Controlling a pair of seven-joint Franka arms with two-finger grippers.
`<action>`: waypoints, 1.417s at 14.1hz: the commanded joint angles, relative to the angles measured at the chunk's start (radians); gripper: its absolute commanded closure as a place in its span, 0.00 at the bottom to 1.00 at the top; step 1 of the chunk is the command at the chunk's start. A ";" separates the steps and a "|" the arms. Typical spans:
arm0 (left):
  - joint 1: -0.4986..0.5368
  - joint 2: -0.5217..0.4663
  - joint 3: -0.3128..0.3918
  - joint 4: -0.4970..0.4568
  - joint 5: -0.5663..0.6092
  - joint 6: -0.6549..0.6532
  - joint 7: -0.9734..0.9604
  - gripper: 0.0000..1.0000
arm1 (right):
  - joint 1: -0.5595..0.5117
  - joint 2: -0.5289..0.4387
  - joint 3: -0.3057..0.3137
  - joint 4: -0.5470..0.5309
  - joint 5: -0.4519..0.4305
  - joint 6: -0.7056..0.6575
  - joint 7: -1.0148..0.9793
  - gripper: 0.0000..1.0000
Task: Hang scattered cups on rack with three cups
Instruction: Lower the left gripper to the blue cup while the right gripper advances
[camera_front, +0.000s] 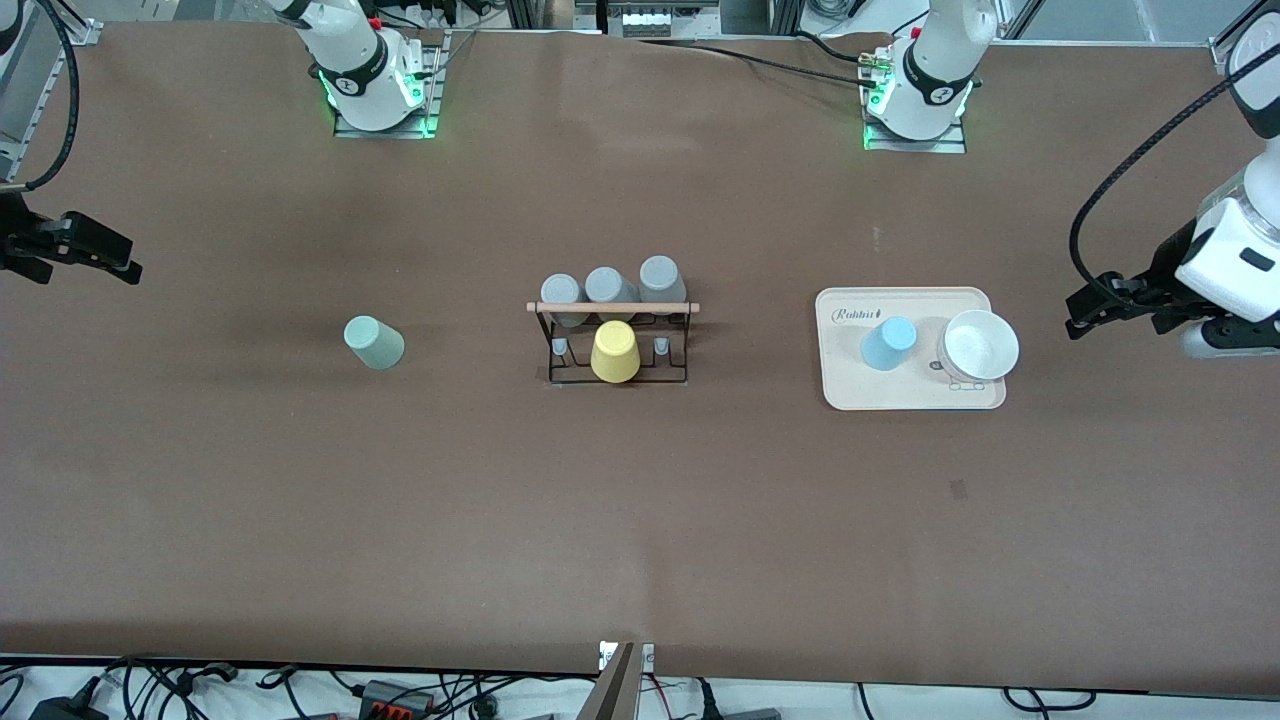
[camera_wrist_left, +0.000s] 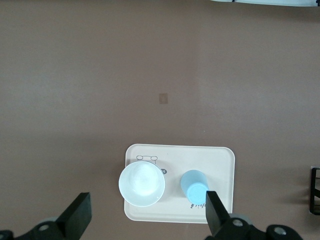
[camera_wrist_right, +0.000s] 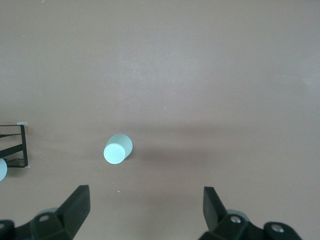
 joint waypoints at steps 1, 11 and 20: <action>-0.001 -0.057 -0.002 -0.066 0.004 0.033 0.002 0.00 | -0.010 -0.005 0.005 0.003 0.000 -0.002 -0.005 0.00; -0.008 0.011 -0.002 -0.037 0.013 0.025 -0.001 0.00 | -0.010 0.018 0.003 -0.006 -0.008 -0.011 -0.014 0.00; -0.054 0.145 -0.005 -0.007 0.012 -0.079 0.007 0.00 | 0.001 0.099 0.013 -0.003 0.001 0.016 -0.003 0.00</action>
